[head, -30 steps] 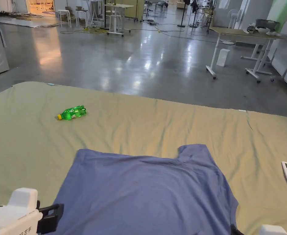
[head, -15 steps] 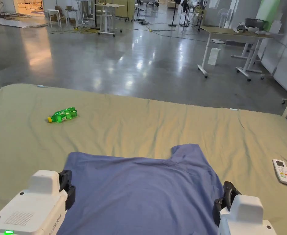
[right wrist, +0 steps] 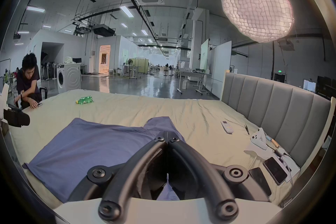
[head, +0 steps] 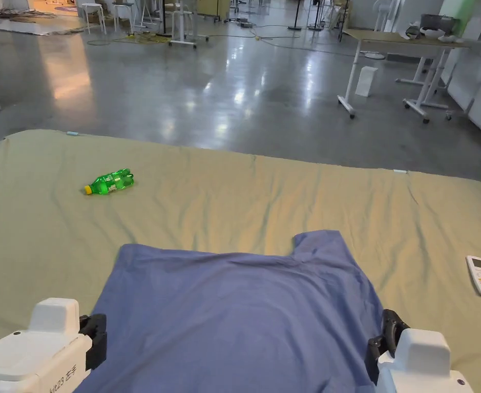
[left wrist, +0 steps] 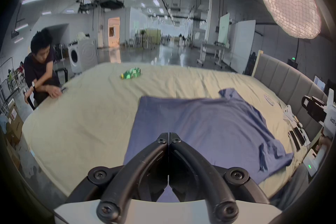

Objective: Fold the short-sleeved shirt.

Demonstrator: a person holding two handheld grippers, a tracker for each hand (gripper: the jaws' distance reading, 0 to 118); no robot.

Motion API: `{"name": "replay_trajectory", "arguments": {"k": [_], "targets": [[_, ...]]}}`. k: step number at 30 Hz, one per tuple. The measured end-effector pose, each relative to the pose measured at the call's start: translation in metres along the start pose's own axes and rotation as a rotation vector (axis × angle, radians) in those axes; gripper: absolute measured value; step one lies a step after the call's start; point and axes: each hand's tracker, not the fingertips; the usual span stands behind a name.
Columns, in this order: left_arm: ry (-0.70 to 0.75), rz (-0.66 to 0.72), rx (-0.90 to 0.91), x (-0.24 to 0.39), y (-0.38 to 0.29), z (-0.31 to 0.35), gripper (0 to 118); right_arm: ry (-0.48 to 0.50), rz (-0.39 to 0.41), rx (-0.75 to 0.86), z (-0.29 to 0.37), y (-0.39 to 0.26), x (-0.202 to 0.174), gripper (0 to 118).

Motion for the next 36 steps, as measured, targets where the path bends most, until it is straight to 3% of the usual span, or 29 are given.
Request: {"name": "replay_trajectory", "arguments": {"k": [6, 8, 10, 11, 19, 22, 29, 32, 34, 36], "targets": [[0.024, 0.04, -0.22, -0.035, -0.021, 0.012, 1, 0.002, -0.013, -0.072, -0.005, -0.011, 0.006, 0], [0.035, 0.02, -0.327, -0.044, -0.028, 0.011, 19, 0.0, -0.007, -0.083, -0.007, -0.013, 0.007, 0], [0.055, -0.017, -0.395, -0.047, -0.036, 0.01, 59, 0.002, -0.011, -0.092, -0.008, -0.016, 0.007, 0], [0.058, -0.028, -0.426, -0.048, -0.041, 0.009, 66, 0.002, -0.01, -0.101, -0.009, -0.018, 0.006, 0], [0.115, 0.009, -0.533, -0.052, -0.068, -0.016, 74, 0.014, -0.009, -0.144, -0.01, -0.026, 0.002, 0], [0.152, 0.065, -0.521, -0.059, -0.07, -0.031, 74, 0.018, -0.006, -0.155, -0.011, -0.029, 0.002, 0], [0.169, 0.027, -0.585, -0.055, -0.077, -0.058, 70, 0.016, -0.011, -0.179, -0.009, -0.034, 0.006, 0], [0.153, 0.027, -0.584, -0.047, -0.079, -0.057, 50, 0.01, -0.008, -0.185, -0.009, -0.036, 0.009, 0], [0.086, 0.04, -0.571, -0.047, -0.079, -0.059, 14, 0.008, -0.011, -0.19, -0.009, -0.038, 0.012, 0], [0.071, 0.087, -0.578, -0.049, -0.082, -0.063, 8, 0.006, -0.015, -0.197, -0.01, -0.04, 0.017, 0]]}}
